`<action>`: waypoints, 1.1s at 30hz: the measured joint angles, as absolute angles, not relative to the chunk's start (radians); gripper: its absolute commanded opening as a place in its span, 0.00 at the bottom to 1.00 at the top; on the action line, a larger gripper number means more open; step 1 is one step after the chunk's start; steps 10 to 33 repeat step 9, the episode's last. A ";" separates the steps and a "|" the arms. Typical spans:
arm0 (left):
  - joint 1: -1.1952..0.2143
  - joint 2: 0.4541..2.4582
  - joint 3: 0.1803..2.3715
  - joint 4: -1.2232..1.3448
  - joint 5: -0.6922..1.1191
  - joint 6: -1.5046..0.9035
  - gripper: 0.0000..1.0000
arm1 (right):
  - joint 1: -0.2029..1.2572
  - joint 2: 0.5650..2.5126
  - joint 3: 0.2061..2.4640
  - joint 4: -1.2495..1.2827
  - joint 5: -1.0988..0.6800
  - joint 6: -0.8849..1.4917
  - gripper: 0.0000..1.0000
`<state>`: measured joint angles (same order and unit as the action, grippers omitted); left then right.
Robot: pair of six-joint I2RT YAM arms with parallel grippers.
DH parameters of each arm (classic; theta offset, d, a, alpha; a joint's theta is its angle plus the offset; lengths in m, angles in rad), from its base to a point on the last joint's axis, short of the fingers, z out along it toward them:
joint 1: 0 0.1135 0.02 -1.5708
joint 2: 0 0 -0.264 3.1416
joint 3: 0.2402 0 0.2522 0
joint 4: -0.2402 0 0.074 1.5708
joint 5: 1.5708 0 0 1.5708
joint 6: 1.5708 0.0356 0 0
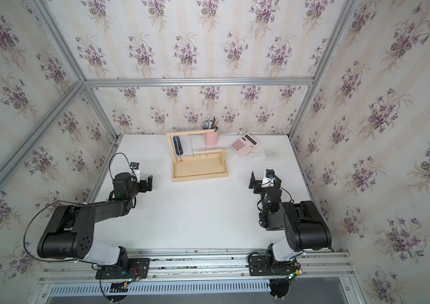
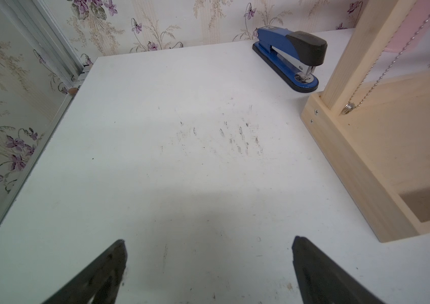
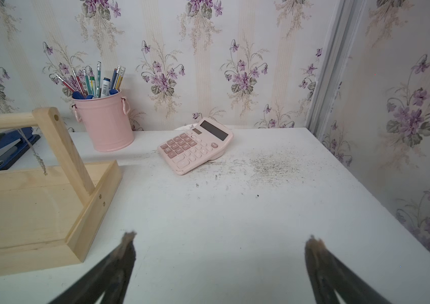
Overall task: Hang the necklace on the jewelry display stand
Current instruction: Reset both arms
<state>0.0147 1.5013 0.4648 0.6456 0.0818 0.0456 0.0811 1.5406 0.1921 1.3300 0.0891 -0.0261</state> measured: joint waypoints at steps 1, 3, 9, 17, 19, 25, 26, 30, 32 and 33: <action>0.015 1.501 0.465 0.646 0.082 0.046 1.00 | 0.081 1.541 0.192 1.331 0.089 -0.026 1.00; 0.015 1.501 0.465 0.646 0.082 0.046 1.00 | 0.081 1.541 0.194 1.332 0.086 -0.026 1.00; 0.015 1.501 0.465 0.646 0.083 0.049 1.00 | 0.079 1.545 0.203 1.319 0.082 -0.026 1.00; 0.015 1.501 0.465 0.646 0.083 0.049 1.00 | 0.079 1.545 0.203 1.319 0.082 -0.026 1.00; 0.015 1.501 0.465 0.646 0.083 0.049 1.00 | 0.079 1.545 0.203 1.319 0.082 -0.026 1.00; 0.015 1.501 0.465 0.646 0.083 0.049 1.00 | 0.079 1.545 0.203 1.319 0.082 -0.026 1.00; 0.015 1.501 0.465 0.646 0.083 0.049 1.00 | 0.079 1.545 0.203 1.319 0.082 -0.026 1.00; 0.015 1.501 0.465 0.646 0.083 0.049 1.00 | 0.079 1.545 0.203 1.319 0.082 -0.026 1.00; 0.015 1.501 0.465 0.646 0.083 0.049 1.00 | 0.079 1.545 0.203 1.319 0.082 -0.026 1.00; 0.015 1.501 0.465 0.646 0.083 0.049 1.00 | 0.079 1.545 0.203 1.319 0.082 -0.026 1.00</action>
